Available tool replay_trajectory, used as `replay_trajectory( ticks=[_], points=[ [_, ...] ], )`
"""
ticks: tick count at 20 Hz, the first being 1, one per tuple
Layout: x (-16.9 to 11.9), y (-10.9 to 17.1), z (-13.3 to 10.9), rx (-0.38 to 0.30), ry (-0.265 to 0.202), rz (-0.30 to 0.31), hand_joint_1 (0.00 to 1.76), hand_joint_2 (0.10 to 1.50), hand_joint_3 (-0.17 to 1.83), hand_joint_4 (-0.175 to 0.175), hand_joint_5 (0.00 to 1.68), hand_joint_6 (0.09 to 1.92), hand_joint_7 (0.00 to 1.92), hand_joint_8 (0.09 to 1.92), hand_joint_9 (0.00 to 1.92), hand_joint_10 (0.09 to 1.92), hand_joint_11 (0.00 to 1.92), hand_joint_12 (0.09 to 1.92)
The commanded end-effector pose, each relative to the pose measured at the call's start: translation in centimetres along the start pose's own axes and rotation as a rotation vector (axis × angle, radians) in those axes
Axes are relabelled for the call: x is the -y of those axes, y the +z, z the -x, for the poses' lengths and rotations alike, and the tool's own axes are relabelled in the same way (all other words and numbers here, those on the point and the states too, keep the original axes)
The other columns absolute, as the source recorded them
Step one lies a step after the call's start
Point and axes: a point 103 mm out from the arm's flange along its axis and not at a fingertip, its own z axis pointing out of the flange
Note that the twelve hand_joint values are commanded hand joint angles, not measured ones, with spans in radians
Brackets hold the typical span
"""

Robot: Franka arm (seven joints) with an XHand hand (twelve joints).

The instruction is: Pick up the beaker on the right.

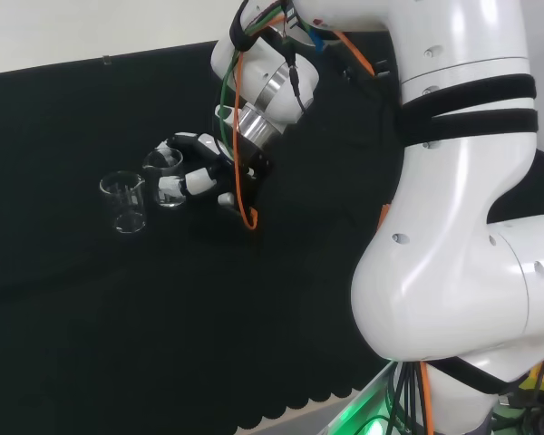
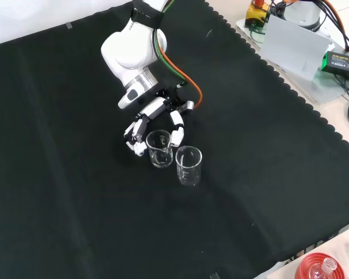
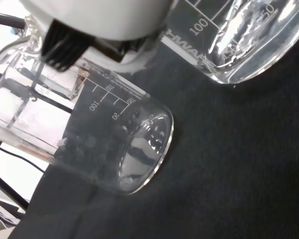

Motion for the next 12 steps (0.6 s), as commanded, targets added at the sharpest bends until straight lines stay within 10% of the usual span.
replay_trajectory(
  ticks=[1,12],
  points=[
    [0.0,0.0,0.0,-0.026,0.0,-0.002,1.04,0.44,0.75,-0.037,0.42,0.8,0.5,0.57,0.55,0.57,0.1,1.34],
    [-0.4,1.0,-0.4,-0.029,-0.002,-0.006,1.02,0.44,0.73,-0.038,0.4,0.75,0.5,0.58,0.54,0.57,0.1,1.34]
  ],
)
